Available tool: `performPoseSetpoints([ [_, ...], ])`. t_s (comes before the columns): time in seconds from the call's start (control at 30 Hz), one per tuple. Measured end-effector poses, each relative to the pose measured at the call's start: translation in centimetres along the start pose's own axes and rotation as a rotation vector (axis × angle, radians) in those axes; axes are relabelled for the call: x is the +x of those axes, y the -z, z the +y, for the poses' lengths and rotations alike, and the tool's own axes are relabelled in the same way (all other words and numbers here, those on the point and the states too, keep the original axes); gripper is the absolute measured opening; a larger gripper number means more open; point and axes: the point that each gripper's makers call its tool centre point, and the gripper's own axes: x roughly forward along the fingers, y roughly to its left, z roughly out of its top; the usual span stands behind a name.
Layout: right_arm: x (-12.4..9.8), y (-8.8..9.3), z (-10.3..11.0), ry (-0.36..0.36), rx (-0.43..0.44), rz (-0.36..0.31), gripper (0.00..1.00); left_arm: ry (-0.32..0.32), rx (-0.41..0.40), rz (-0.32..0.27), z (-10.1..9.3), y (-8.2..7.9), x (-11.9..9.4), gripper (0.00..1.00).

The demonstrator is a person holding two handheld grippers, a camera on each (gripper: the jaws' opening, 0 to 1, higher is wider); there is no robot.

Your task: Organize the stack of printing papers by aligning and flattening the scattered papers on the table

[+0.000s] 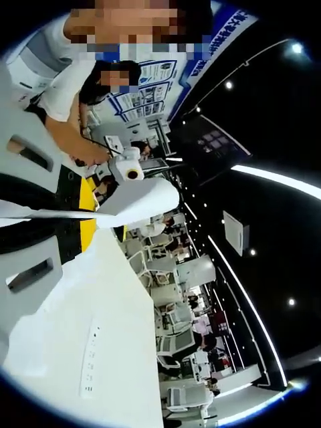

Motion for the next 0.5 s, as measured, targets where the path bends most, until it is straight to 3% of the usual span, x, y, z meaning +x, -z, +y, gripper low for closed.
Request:
performPoseSetpoints([
  [0.5,0.55,0.07,0.15,-0.016,0.008,-0.001,0.00,0.000,-0.007,0.005,-0.13,0.35,0.29,0.90],
])
